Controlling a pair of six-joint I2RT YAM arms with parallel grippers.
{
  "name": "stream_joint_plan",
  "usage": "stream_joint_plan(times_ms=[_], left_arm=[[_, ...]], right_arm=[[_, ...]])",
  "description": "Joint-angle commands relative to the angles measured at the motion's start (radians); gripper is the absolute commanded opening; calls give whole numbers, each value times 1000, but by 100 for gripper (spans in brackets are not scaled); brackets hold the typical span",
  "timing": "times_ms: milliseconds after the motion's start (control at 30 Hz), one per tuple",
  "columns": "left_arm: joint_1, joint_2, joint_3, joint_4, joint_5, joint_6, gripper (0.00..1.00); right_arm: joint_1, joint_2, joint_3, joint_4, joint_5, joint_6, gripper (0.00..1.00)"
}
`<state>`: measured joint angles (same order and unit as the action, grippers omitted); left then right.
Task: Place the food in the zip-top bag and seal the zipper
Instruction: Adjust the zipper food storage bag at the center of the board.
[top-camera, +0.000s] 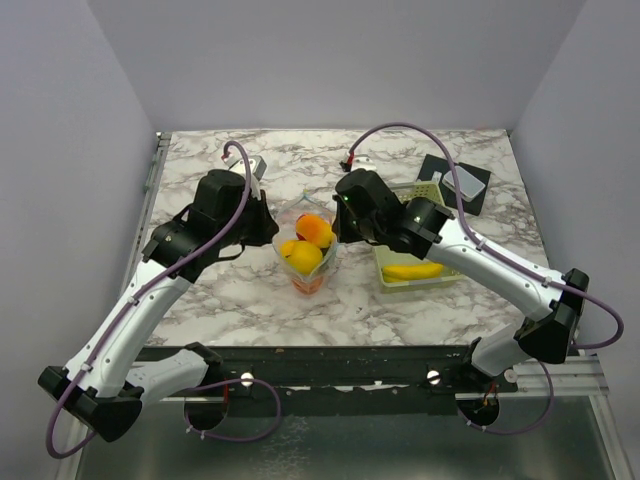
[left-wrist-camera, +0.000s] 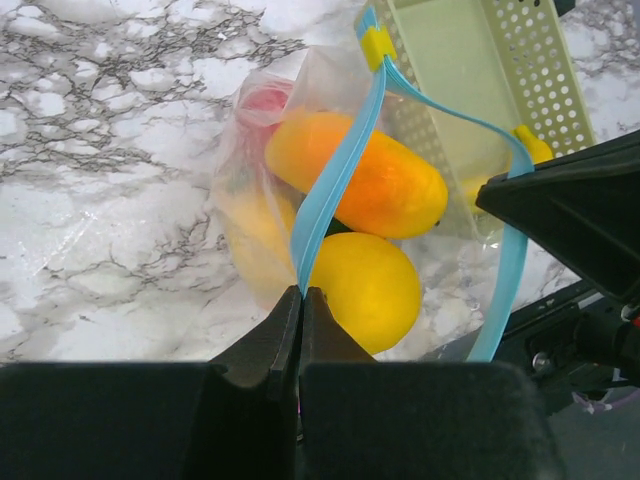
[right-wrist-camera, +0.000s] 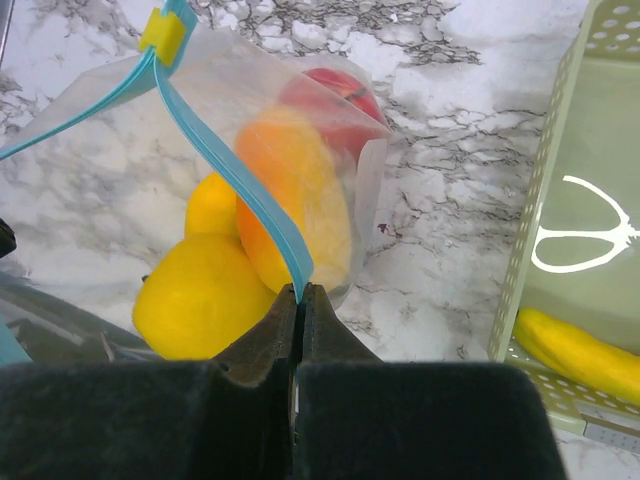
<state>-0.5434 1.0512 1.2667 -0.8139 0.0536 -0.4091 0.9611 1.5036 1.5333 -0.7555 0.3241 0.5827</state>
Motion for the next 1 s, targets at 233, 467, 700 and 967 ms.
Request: stream_joint_plan(times_ms=[233, 467, 700, 967], left_arm=[[2, 4, -93, 1, -34, 18, 0], [2, 12, -240, 121, 9, -17, 0], [2, 2, -210, 142, 31, -19, 0], [2, -26, -31, 89, -2, -10, 0]], right_arm=[[5, -16, -38, -6, 11, -5, 1], [5, 31, -153, 41, -23, 39, 1], [5, 15, -85, 4, 0, 21, 1], [5, -11, 76, -49, 36, -28, 1]])
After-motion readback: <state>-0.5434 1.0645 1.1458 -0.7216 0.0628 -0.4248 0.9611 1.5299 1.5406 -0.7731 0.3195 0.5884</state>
